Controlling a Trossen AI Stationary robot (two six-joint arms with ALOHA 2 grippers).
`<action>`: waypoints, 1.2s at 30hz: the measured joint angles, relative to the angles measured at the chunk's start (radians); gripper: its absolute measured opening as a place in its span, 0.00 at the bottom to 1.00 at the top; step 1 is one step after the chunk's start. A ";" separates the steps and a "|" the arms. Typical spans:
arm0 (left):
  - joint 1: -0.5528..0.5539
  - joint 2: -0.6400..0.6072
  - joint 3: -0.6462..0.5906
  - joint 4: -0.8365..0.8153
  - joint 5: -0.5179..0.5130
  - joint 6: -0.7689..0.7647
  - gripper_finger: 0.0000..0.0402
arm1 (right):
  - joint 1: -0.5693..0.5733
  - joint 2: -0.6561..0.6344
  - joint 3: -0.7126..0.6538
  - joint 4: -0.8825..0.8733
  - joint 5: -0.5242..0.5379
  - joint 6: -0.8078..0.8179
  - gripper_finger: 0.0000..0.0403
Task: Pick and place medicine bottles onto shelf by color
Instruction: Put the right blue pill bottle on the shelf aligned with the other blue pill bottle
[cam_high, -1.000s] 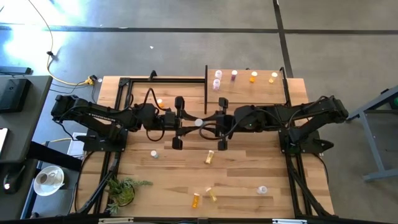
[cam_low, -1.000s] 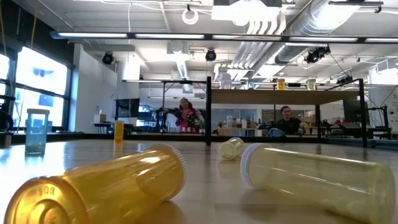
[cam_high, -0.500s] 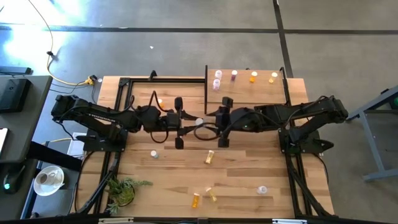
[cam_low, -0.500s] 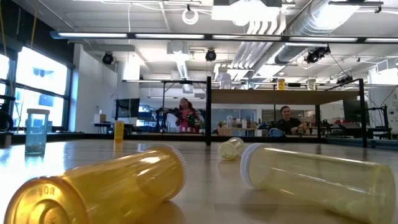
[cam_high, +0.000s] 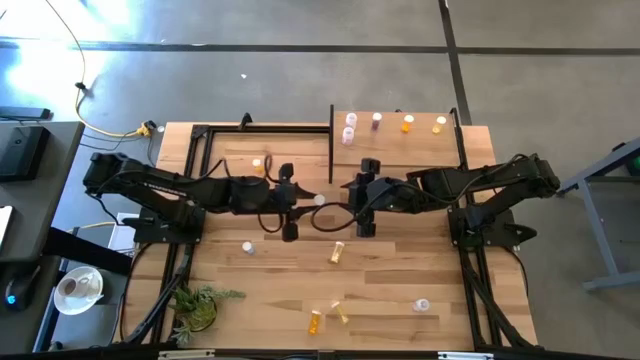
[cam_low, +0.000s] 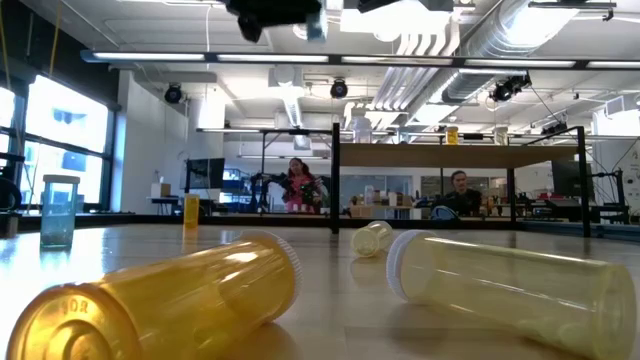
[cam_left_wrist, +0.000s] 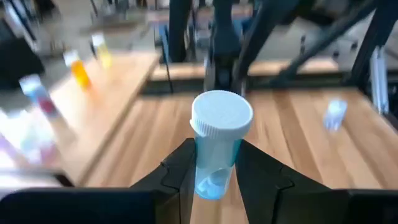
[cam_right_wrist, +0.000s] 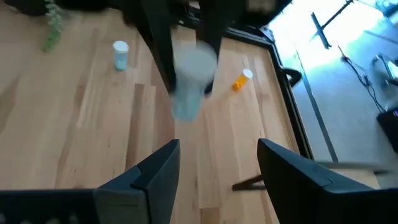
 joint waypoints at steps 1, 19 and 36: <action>0.001 0.009 0.000 -0.018 0.000 -0.010 0.23 | -0.003 0.000 0.000 0.009 -0.018 -0.009 0.51; 0.000 0.208 0.000 0.129 -0.020 -0.031 0.23 | -0.117 0.066 0.000 0.067 -0.340 -0.005 0.51; 0.002 0.209 0.000 0.236 -0.067 -0.065 0.23 | -0.118 0.068 0.000 0.035 -0.309 0.015 0.51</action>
